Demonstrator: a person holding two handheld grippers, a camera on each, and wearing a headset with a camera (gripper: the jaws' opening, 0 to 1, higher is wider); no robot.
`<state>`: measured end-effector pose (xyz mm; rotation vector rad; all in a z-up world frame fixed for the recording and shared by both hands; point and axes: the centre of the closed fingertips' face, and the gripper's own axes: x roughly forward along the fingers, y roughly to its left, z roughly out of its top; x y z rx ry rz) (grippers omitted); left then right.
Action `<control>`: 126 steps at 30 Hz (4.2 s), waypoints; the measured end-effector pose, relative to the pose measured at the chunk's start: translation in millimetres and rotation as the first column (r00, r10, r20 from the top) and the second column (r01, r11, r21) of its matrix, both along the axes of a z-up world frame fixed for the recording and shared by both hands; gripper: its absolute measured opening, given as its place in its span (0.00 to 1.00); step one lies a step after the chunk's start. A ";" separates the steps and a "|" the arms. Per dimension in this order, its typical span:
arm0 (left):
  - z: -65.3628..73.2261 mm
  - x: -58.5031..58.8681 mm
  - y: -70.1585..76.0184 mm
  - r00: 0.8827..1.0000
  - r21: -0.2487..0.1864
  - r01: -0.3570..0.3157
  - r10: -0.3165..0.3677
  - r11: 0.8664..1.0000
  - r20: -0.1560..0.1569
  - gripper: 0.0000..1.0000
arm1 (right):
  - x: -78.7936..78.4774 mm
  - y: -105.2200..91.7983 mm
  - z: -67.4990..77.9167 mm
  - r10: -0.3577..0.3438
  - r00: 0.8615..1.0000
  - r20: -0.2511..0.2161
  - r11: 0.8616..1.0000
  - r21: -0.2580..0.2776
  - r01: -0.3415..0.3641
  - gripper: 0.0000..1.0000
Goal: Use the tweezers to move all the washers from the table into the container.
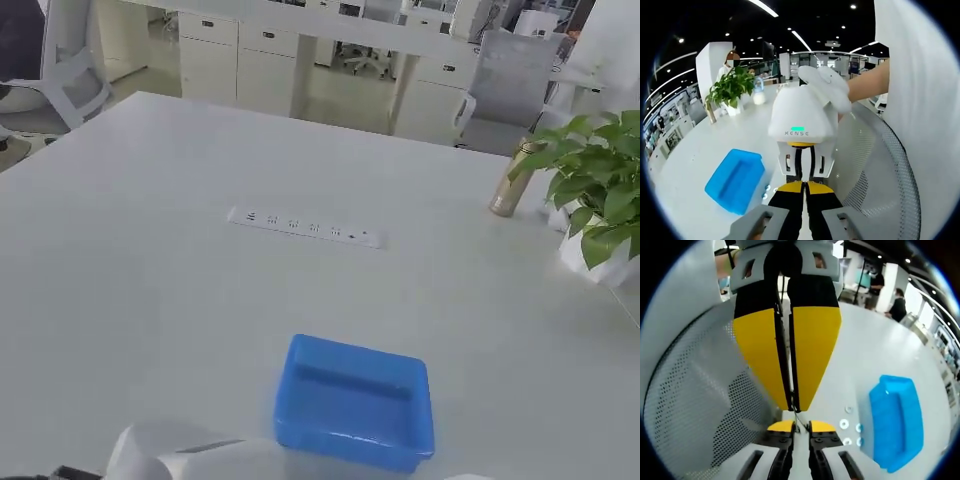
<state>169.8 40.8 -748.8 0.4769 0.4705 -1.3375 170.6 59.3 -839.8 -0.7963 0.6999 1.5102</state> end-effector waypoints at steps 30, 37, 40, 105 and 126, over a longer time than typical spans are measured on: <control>-5.9 0.4 0.2 0.996 -0.046 -0.066 0.064 0.997 -0.062 0.03 | -0.2 3.2 -3.4 -0.034 0.999 -0.005 0.999 0.042 0.035 0.03; -5.0 0.5 -2.7 0.999 -0.035 -0.019 0.018 0.999 -0.043 0.00 | 2.2 2.9 -4.0 -0.056 0.998 -0.006 0.998 0.036 0.057 0.05; -4.8 1.0 -5.6 0.999 -0.033 -0.006 0.004 0.999 -0.039 0.00 | 2.7 1.1 -3.6 -0.066 0.998 -0.005 0.997 0.029 0.066 0.06; 3.2 43.9 53.0 0.803 -0.354 -0.581 0.586 0.733 -0.106 0.99 | 72.2 -26.6 16.7 -0.267 0.964 -0.011 0.955 0.134 0.266 0.05; 1.4 43.6 53.9 0.799 -0.352 -0.590 0.587 0.726 -0.127 0.99 | 75.2 -22.2 5.3 -0.272 0.960 -0.058 0.951 0.136 0.278 0.05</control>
